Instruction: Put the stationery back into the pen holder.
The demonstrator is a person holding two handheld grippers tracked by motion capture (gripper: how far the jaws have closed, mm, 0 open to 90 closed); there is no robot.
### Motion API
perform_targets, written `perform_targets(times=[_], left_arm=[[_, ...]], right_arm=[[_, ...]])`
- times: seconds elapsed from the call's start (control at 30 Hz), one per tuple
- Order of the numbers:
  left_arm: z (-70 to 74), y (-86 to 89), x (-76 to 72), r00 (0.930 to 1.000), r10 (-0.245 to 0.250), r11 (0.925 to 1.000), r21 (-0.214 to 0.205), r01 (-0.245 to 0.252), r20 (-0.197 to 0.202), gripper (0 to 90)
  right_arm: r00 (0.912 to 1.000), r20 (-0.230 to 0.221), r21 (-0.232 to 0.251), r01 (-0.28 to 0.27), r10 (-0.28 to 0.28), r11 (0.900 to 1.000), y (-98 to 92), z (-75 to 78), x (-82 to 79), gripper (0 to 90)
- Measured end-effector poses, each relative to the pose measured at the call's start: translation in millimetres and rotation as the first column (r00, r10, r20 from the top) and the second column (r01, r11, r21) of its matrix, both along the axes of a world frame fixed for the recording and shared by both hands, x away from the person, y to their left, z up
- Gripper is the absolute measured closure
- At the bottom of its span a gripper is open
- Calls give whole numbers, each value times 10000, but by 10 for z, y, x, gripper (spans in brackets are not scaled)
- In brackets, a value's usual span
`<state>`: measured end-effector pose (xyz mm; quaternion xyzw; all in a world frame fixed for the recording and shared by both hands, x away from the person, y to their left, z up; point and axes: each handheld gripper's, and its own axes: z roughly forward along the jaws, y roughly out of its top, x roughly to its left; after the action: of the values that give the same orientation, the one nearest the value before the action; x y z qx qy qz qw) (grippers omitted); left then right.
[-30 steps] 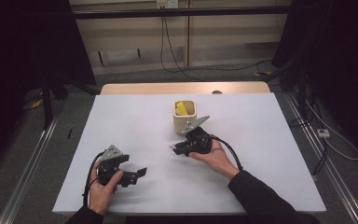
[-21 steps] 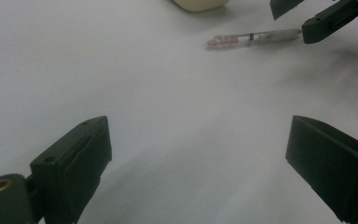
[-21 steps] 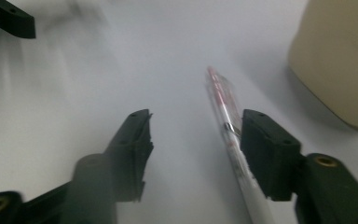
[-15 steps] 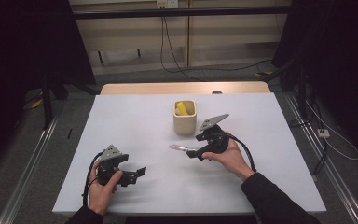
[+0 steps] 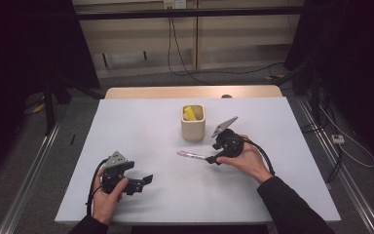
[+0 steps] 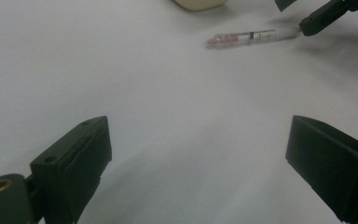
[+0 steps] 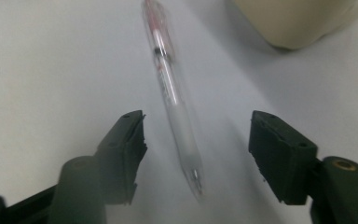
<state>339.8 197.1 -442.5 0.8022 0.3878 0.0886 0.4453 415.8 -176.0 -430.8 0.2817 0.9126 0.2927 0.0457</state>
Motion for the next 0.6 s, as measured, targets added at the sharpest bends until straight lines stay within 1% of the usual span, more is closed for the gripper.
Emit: perform_targets(times=[0.07, 0.17, 0.2, 0.27, 0.3, 0.37, 0.43, 0.5, 0.6], left_arm=[[0, -4, -1, 10000, -7, 10000, 18, 7, 7, 67], [-2, -6, -1, 10000, -37, 10000, 4, 37, -18, 67], [-3, -7, -2, 10000, -44, 10000, 12, 44, -19, 67], [-3, -10, -3, 10000, -62, 10000, 6, 62, -14, 67], [-5, -11, -3, 10000, -61, 10000, -21, 61, -6, 67], [-6, -9, -1, 10000, -66, 10000, -19, 65, -19, 67], [-4, -10, -2, 10000, -57, 10000, -3, 57, -18, 67], [-2, -8, -2, 10000, -80, 10000, 5, 80, -3, 67], [-2, -5, 0, 10000, -60, 10000, -9, 60, -17, 67]], right_arm=[[9999, -11, -148, -172, 172, 9997, 6, -5, 0, 490], [9996, 3, -442, -265, 265, 9987, 32, -9, -5, 541], [9991, -20, -496, -417, 416, 9979, 43, -11, -5, 574], [9987, -28, -621, -502, 501, 9968, 61, -12, -10, 612], [9979, -50, -678, -643, 641, 9956, 72, -12, -10, 633], [9972, -69, -851, -746, 743, 9936, 89, -17, -9, 652], [9961, -18, -1152, -873, 877, 9895, 112, -10, 12, 666], [9960, -63, -1139, -897, 896, 9894, 130, 2, 24, 688], [9942, -155, -1350, -1075, 1064, 9850, 167, -7, 32, 705]])
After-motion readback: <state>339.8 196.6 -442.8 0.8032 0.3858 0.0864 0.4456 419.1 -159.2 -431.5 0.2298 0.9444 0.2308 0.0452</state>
